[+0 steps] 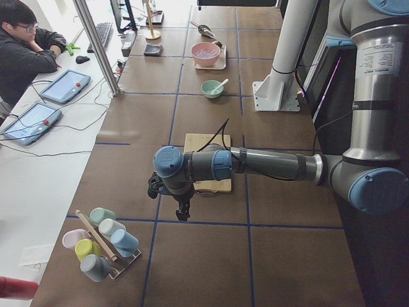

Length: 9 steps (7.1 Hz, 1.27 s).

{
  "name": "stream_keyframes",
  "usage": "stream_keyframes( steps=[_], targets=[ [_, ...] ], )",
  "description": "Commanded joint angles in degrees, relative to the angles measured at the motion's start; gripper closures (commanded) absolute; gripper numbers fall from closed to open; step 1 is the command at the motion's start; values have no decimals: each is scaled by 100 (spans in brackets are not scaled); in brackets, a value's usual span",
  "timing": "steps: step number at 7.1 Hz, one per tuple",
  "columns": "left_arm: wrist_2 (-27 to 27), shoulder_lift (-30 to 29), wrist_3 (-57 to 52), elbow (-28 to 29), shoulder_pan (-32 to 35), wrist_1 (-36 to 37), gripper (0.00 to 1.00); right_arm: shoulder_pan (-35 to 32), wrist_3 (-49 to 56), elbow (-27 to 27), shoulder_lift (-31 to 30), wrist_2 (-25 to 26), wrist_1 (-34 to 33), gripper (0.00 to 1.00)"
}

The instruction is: Put spoon and ice into bowl

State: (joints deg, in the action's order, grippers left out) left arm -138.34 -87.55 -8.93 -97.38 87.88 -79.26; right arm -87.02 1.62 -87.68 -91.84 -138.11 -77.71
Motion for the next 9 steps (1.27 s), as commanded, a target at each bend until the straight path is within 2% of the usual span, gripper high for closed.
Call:
stream_keyframes(
  steps=[1, 3, 6, 9],
  targets=[
    [9, 18, 14, 0, 1, 7, 0, -131, 129, 93, -45, -59, 151, 0],
    [9, 54, 14, 8, 1, 7, 0, -192, 111, 41, -1, -59, 45, 0],
    [9, 54, 14, 87, 1, 7, 0, -394, 119, -477, 26, -50, -1130, 0],
    [27, 106, 5, 123, 1, 16, 0, -403, 111, -523, -1, -50, -1177, 0]
  ],
)
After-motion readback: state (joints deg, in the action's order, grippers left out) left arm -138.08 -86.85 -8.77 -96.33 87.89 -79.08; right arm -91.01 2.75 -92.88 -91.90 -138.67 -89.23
